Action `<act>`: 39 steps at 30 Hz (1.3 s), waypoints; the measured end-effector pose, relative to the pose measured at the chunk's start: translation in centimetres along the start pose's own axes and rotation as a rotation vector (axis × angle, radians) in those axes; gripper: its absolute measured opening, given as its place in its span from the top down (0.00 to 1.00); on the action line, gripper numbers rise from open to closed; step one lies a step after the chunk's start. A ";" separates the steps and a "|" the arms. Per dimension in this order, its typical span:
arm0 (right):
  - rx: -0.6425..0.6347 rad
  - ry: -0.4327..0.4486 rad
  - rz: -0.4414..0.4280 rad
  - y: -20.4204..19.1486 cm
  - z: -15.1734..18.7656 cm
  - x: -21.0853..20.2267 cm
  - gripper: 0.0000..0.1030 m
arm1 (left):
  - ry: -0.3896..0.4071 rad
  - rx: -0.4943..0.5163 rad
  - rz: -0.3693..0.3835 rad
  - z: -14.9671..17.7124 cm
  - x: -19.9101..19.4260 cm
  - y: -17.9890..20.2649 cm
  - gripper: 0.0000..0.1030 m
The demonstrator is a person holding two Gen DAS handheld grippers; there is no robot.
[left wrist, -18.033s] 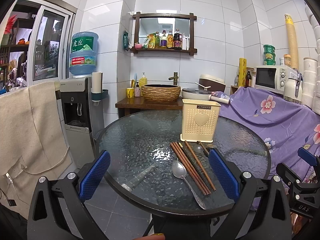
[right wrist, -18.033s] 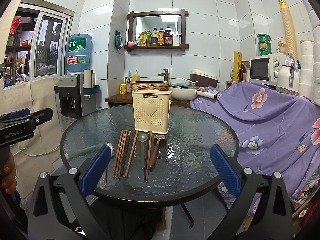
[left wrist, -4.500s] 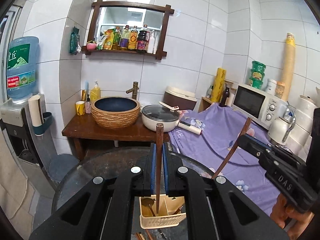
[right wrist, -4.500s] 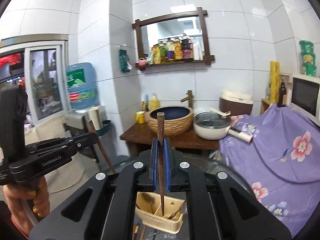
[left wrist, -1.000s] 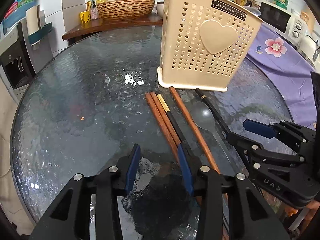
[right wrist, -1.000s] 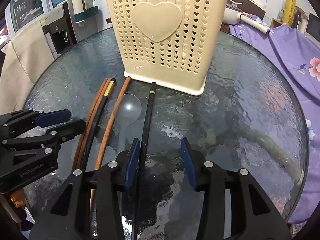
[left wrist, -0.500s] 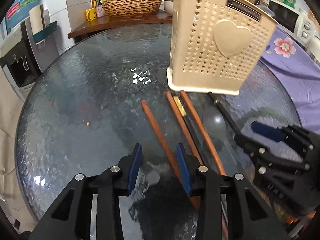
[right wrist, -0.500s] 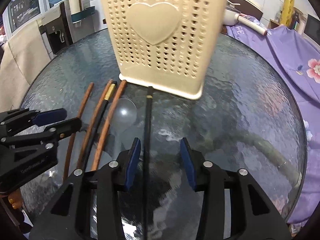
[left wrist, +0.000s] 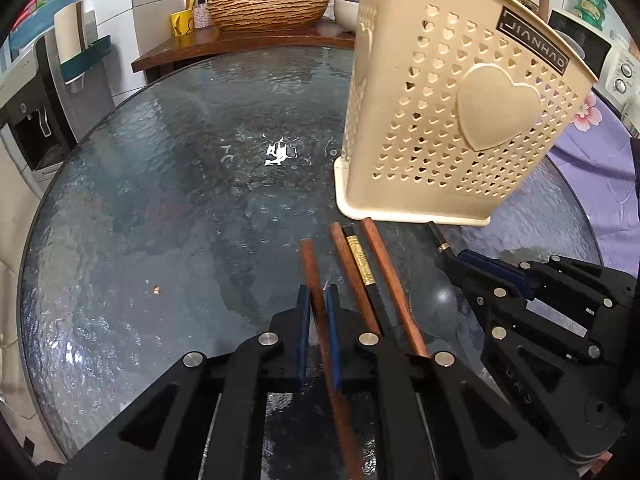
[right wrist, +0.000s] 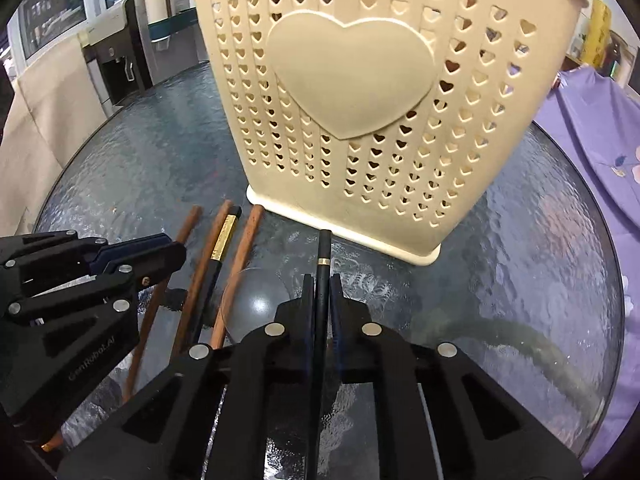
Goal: Organize utensils
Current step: 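Grasp a black gold-tipped chopstick with the right gripper while the left gripper grasps a wooden chopstick, then lift both held chopsticks over the cream holder and lower them into it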
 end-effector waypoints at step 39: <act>-0.010 0.406 -0.203 3.3 1.0 -23.6 0.92 | 0.340 0.059 0.226 -1.0 -19.0 -1.5 0.93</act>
Point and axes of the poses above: each gripper's, at about its wrist camera, not at the fingertips, and x roughly the way its jaws point, y to its right, z to its underside, the point moved 3 cm from there along x, roughly the way its jaws point, and after that the axes turned 1 degree about -z, right-handed, at the moved point
